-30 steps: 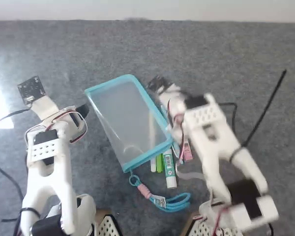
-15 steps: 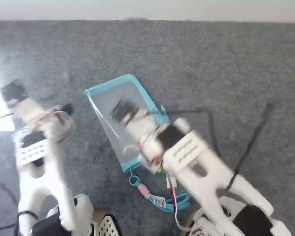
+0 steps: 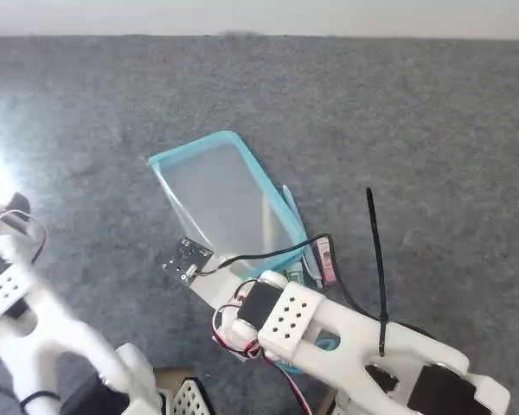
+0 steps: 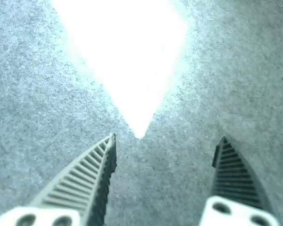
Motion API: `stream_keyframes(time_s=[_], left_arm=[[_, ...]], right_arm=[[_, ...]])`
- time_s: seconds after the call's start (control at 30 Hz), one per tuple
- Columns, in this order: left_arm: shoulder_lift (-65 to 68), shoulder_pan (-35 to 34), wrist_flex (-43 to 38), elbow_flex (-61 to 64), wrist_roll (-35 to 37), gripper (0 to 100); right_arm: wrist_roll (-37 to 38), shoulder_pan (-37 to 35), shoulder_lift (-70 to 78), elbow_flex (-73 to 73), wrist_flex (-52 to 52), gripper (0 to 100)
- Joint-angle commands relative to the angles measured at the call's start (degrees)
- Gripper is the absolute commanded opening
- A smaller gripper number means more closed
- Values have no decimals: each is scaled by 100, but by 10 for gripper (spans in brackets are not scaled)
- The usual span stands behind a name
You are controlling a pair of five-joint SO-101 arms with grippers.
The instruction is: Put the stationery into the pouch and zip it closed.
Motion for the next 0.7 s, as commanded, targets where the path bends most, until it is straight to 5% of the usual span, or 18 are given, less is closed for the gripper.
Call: stream_keyframes(time_s=[0.0,0.3,0.67], left_arm=[[-202,-53,-123,-312,-70,317],[-26,-738,264,-919,-62,317],[2576,-862,1442,-3055,-53,318]], right_arm=[[-308,-84,-286,62,-31,260],[-440,-48,-277,202,-31,260],[-431,-66,-277,923,-998,260]])
